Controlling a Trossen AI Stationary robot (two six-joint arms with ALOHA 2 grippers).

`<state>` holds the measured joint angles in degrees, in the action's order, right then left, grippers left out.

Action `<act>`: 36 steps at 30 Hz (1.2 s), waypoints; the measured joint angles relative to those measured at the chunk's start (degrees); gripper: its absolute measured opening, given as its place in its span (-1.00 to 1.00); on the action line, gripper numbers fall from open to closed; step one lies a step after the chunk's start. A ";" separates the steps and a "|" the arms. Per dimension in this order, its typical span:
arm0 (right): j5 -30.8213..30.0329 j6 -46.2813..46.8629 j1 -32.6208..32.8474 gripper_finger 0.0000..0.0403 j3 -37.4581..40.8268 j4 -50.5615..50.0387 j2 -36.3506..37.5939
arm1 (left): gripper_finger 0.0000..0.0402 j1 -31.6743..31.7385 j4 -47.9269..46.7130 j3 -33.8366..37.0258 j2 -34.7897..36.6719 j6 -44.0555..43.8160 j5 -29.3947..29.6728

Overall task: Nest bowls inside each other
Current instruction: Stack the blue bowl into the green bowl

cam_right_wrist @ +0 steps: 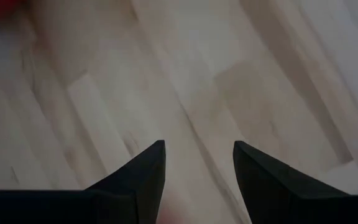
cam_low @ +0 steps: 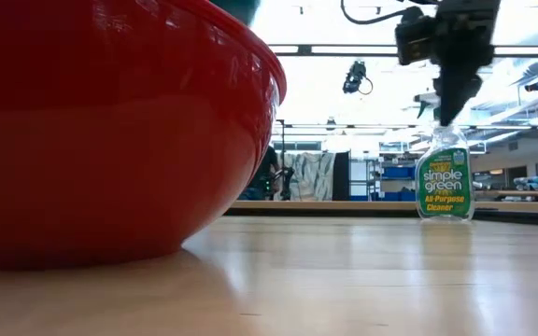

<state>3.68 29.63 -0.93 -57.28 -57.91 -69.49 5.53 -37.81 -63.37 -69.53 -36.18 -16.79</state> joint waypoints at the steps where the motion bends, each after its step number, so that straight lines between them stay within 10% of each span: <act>1: 0.00 0.15 0.54 -0.03 0.73 0.06 0.68 | -0.93 -2.17 -2.31 -0.03 1.12 0.01 1.57; 13: -1.52 6.19 1.62 -0.03 6.80 8.31 5.22 | -0.93 -23.40 -13.81 0.02 -5.59 -4.96 13.05; 27: 0.98 5.79 1.73 -0.03 6.82 8.63 5.01 | -0.90 -23.97 -12.27 0.02 -22.13 -11.13 16.54; 36: 1.51 5.74 1.73 -0.03 6.82 8.62 5.01 | -0.40 -24.12 -12.19 0.00 -21.82 -15.40 19.15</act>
<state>5.19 35.36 0.80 -50.46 -49.28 -64.49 -18.59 -50.00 -63.37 -91.35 -51.59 2.35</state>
